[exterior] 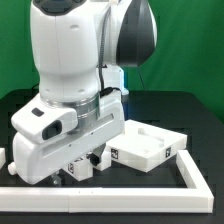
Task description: Assemble one leg
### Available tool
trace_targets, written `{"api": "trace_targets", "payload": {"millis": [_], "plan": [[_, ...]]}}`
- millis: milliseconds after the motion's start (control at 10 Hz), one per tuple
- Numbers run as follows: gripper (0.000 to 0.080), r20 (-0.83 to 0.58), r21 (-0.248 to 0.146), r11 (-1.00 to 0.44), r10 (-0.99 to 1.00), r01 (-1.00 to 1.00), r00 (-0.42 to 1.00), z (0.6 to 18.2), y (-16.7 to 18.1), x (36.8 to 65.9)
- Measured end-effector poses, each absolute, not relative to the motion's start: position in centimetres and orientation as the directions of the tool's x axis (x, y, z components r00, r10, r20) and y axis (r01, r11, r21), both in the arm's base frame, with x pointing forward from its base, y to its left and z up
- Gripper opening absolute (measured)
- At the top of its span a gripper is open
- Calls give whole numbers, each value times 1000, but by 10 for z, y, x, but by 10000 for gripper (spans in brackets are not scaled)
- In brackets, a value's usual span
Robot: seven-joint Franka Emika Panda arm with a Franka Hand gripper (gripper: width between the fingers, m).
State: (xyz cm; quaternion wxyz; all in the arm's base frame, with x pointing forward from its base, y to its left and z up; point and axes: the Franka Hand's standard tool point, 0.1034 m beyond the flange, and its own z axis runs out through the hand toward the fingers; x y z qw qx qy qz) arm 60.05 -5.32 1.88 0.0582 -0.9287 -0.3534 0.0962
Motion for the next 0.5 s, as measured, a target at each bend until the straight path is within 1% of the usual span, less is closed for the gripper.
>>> {"api": "trace_targets", "payload": {"millis": [200, 400, 500], "plan": [[649, -138, -176, -742, 670, 647, 730, 19, -49, 600], [649, -140, -180, -729, 683, 660, 717, 27, -50, 605], [649, -140, -180, -730, 683, 659, 717, 24, -50, 604]]}}
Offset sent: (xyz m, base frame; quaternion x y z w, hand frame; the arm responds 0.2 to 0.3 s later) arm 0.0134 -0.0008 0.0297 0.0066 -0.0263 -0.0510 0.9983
